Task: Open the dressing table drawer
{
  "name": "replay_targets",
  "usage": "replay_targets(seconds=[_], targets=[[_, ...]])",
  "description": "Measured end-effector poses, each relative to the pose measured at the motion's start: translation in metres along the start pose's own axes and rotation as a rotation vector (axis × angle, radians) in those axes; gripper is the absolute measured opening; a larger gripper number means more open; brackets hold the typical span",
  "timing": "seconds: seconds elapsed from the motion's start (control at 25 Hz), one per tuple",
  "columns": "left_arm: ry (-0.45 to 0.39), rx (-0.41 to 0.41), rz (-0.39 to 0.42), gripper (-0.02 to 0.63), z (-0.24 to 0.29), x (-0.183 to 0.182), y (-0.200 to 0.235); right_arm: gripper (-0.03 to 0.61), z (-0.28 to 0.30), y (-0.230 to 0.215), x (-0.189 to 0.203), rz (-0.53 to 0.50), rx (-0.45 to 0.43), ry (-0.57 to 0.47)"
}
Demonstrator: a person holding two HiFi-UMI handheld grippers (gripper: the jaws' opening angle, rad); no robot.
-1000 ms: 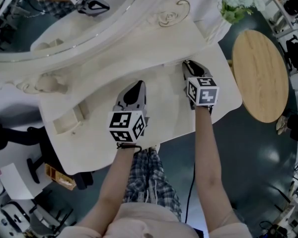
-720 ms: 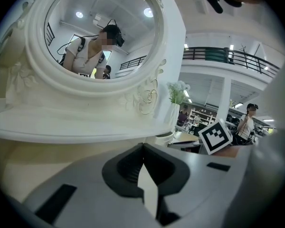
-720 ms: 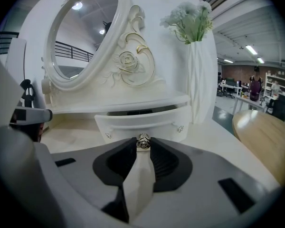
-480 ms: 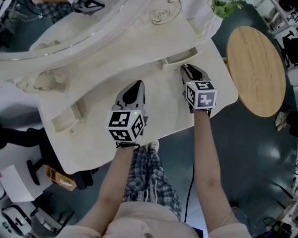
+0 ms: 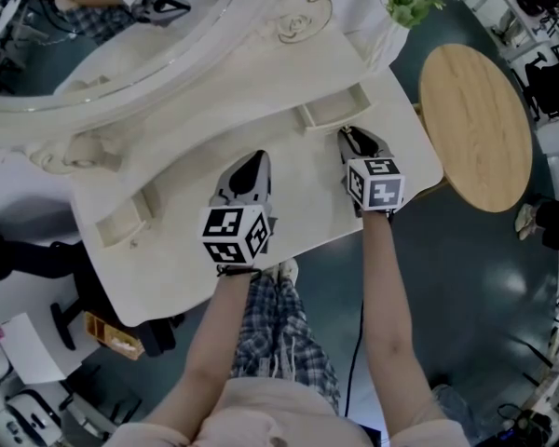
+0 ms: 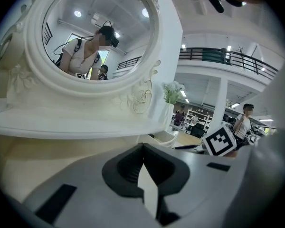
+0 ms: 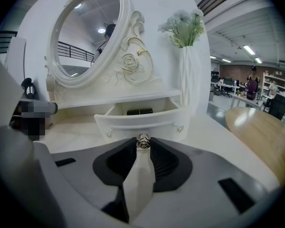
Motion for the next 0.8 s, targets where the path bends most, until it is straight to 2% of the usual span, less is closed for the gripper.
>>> replay_targets(seconds=[0.8], targets=[[0.006, 0.012, -0.004, 0.026, -0.013, 0.002, 0.005, 0.112, -0.014, 0.003, 0.007, 0.014, 0.036, -0.006]])
Point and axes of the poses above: the fingertips, and each gripper's own axes: z forward along the fingers, y to its left, x out of its underside, the point moved 7 cm from there along -z, backward along the fingers, and after that the axes turned 10 degrees about -y, right-handed, at the moved point
